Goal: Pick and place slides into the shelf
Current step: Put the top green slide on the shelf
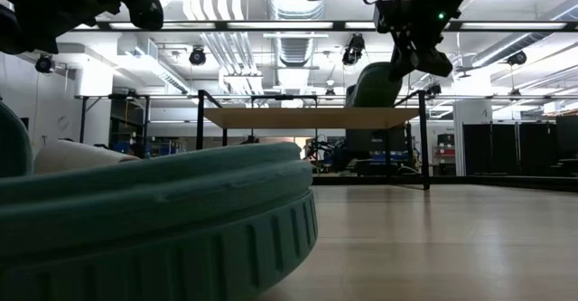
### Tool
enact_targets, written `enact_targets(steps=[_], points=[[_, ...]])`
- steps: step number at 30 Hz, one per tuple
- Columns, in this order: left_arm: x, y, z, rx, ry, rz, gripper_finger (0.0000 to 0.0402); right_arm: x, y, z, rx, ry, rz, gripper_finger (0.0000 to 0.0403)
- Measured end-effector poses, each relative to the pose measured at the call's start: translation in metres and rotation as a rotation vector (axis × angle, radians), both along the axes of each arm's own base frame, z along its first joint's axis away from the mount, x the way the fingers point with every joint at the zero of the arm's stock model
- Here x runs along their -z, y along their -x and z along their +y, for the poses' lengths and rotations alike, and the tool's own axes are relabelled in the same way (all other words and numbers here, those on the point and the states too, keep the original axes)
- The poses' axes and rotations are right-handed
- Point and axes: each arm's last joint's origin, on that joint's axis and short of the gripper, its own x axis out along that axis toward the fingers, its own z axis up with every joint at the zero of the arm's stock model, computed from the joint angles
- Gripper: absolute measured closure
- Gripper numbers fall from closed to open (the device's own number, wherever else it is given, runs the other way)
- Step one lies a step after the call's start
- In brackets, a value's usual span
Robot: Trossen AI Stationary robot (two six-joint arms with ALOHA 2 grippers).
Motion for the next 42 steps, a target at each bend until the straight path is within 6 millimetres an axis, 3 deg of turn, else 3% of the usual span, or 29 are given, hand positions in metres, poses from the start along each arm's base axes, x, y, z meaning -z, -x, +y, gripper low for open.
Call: enact_targets(steps=[13,29,35,42], points=[[0.0,0.0,0.0,0.0,0.0,0.0,0.0223,0.006,0.002,0.001,-0.016,-0.047,0.015,0.0346],[0.0,0.0,0.0,0.0,0.0,0.0,0.0223,0.01,0.01,0.003,0.066,-0.179,-0.017,0.0229],[0.0,0.0,0.0,0.0,0.0,0.0,0.0223,-0.003,0.009,0.005,0.074,-0.273,-0.058,0.0215],[0.0,0.0,0.0,0.0,0.0,0.0,0.0223,-0.031,0.003,0.007,0.047,-0.358,-0.171,0.0223]])
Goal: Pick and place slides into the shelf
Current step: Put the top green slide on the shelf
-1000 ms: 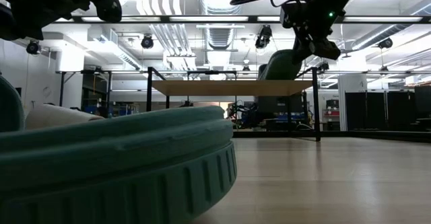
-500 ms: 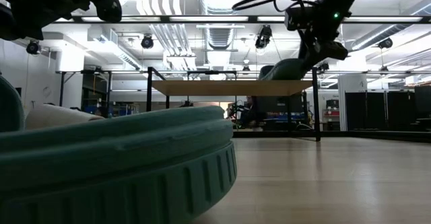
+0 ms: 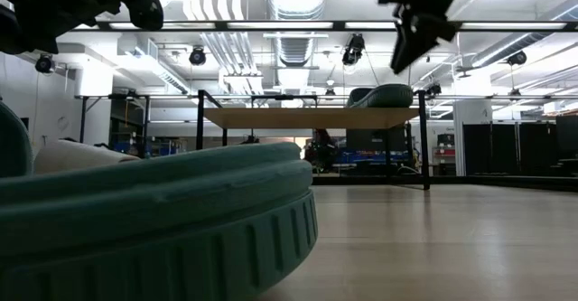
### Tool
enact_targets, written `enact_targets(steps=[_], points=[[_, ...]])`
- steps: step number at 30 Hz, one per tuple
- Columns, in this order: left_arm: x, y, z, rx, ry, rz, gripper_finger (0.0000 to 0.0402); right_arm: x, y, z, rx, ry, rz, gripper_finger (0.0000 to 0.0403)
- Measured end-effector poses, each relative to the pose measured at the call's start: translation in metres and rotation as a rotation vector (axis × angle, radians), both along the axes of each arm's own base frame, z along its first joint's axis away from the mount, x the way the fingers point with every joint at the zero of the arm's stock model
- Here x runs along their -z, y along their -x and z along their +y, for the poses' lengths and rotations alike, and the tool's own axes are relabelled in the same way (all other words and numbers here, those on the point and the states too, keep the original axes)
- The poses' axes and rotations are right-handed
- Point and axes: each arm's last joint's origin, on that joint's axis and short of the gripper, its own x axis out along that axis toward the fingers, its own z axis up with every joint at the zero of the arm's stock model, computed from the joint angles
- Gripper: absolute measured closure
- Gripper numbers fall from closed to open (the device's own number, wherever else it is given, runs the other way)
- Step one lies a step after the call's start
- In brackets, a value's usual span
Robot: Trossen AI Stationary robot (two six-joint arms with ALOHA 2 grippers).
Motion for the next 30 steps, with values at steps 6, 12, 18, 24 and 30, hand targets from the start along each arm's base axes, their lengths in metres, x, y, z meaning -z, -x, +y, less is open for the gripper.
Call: enact_targets(steps=[6,12,18,24,30], points=[[0.0,0.0,0.0,0.0,0.0,0.0,0.0223,-0.015,-0.009,-0.005,-0.036,0.227,-0.019,0.0235],[0.0,0.0,0.0,-0.006,-0.015,-0.005,0.0223,-0.013,-0.014,-0.02,-0.095,0.366,0.047,0.0246],[0.0,0.0,0.0,-0.007,-0.019,-0.006,0.0223,-0.009,-0.008,-0.047,-0.086,0.306,0.069,0.0256],[0.0,0.0,0.0,-0.008,-0.02,-0.006,0.0223,-0.005,-0.003,-0.073,-0.045,0.275,0.079,0.0262],[0.0,0.0,0.0,-0.008,-0.021,-0.006,0.0223,-0.002,-0.005,-0.091,-0.023,0.301,0.099,0.0262]])
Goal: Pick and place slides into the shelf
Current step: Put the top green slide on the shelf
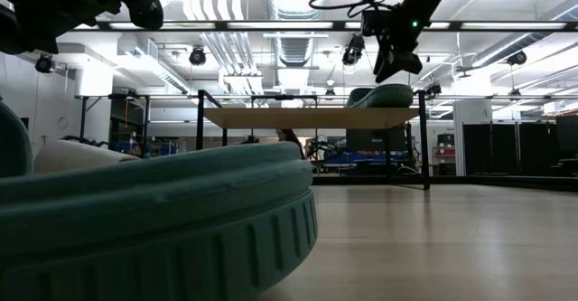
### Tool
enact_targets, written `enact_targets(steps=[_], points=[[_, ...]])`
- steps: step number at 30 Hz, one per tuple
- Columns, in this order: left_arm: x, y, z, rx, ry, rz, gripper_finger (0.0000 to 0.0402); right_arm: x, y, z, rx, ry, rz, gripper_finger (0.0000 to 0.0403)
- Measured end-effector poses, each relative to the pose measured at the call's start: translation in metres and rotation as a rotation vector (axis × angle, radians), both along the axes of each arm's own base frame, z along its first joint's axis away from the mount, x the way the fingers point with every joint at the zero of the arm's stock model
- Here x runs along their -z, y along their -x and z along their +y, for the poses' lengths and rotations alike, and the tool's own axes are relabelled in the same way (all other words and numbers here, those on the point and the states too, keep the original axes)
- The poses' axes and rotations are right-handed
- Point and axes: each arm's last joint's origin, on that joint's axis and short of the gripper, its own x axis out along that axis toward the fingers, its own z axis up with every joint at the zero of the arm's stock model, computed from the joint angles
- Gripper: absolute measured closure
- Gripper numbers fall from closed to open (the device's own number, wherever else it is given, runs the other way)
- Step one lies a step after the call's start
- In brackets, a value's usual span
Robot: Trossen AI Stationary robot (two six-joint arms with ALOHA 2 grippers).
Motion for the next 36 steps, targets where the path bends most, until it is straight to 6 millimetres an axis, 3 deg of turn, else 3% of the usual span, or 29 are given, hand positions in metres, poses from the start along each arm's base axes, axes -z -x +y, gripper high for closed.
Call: enact_targets(steps=[7,19,24,29,36], points=[[0.0,0.0,0.0,0.001,0.0,0.001,0.0223,0.008,-0.007,-0.006,-0.046,0.012,0.059,0.0267],[0.001,0.0,0.0,0.0,0.001,0.008,0.0223,0.019,-0.007,-0.029,0.023,0.007,0.093,0.0283],[0.001,0.0,0.0,0.0,0.001,0.008,0.0223,0.017,-0.009,-0.03,0.019,0.029,0.068,0.0316],[0.001,0.0,0.0,0.0,0.001,0.008,0.0223,0.017,-0.009,-0.031,0.035,0.038,0.067,0.038],[0.001,0.0,0.0,0.0,0.001,0.008,0.0223,0.017,-0.009,-0.031,0.046,0.038,0.06,0.0392]])
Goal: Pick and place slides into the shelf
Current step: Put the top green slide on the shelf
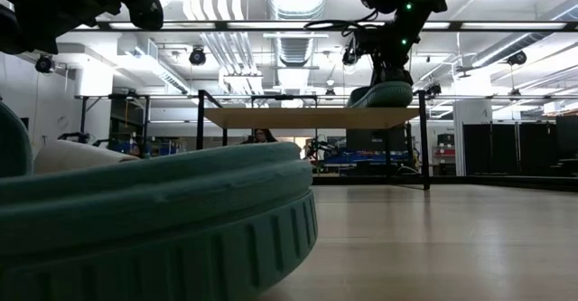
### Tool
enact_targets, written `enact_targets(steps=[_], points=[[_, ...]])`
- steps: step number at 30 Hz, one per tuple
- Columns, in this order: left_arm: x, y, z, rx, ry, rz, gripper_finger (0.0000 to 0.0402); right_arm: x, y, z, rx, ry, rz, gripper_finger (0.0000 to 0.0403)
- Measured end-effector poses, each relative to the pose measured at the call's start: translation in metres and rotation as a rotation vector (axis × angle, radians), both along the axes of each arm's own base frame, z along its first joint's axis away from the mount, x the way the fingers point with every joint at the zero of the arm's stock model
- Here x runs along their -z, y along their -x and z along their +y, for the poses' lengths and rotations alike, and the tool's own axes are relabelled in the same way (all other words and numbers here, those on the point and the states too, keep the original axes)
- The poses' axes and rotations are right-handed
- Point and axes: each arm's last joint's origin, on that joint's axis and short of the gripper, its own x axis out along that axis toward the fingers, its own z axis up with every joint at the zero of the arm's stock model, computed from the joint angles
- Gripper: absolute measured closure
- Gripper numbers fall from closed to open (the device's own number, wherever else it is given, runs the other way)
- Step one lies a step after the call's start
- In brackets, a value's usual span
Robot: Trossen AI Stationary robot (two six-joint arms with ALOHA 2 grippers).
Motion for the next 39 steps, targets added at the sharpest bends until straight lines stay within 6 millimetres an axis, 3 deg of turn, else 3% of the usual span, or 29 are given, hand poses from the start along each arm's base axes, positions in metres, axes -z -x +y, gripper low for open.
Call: enact_targets(steps=[20,30,39], points=[[0.0,0.0,0.0,0.0,0.0,0.0,0.0223,-0.003,-0.001,-0.002,0.04,0.047,-0.017,0.0394],[0.0,0.0,0.0,0.0,0.0,0.0,0.0223,0.007,0.001,-0.001,0.038,0.031,0.003,0.0394],[0.0,0.0,0.0,0.001,0.0,0.0,0.0223,0.006,0.001,-0.001,0.053,0.024,-0.018,0.0356]])
